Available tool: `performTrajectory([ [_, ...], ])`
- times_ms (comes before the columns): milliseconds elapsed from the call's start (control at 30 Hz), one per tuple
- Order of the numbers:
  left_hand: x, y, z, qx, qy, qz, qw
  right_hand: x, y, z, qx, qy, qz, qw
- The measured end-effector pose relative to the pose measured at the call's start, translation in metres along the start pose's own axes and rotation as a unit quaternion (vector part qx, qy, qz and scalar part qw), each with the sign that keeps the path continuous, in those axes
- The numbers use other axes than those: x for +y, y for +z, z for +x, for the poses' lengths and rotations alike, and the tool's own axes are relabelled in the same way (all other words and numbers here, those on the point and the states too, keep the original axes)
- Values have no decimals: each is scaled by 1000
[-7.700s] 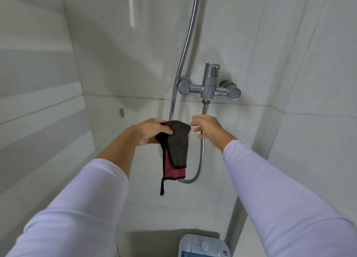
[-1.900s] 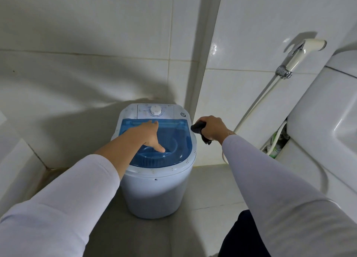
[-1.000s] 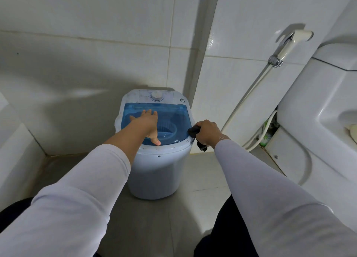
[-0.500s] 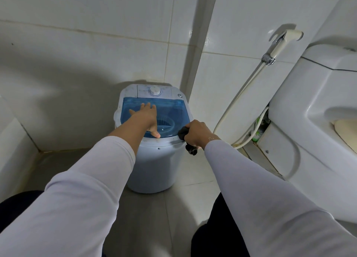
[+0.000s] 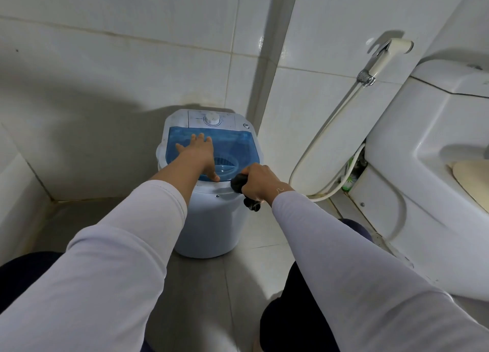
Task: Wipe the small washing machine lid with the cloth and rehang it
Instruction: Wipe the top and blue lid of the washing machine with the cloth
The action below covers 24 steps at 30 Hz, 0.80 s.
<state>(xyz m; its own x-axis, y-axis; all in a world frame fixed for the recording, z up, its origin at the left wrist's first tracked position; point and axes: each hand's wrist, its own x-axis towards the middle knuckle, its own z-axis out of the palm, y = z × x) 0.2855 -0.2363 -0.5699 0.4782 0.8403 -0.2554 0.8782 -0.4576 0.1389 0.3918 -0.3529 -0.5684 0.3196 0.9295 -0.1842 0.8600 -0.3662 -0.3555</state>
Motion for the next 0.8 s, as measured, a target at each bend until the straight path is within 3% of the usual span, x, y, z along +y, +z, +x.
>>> performTrajectory([
  [133,-2,3,-6,18,-7,-31,999,8,-11,2,-58,-37,-54,996],
  [300,-10,24,-22,75,-45,-167,982,21,-56,11,-50,-82,-105,990],
  [400,-2,53,-42,188,-89,-278,938,23,-79,22,-43,-130,-168,976],
  [500,18,85,-62,294,-152,-393,858,22,-91,34,-52,-186,-205,960],
  [633,41,111,-66,293,-238,-498,780,10,-92,47,-70,-295,-253,919],
  [800,51,122,-57,275,-276,-519,760,1,-78,64,-64,-469,-312,824],
])
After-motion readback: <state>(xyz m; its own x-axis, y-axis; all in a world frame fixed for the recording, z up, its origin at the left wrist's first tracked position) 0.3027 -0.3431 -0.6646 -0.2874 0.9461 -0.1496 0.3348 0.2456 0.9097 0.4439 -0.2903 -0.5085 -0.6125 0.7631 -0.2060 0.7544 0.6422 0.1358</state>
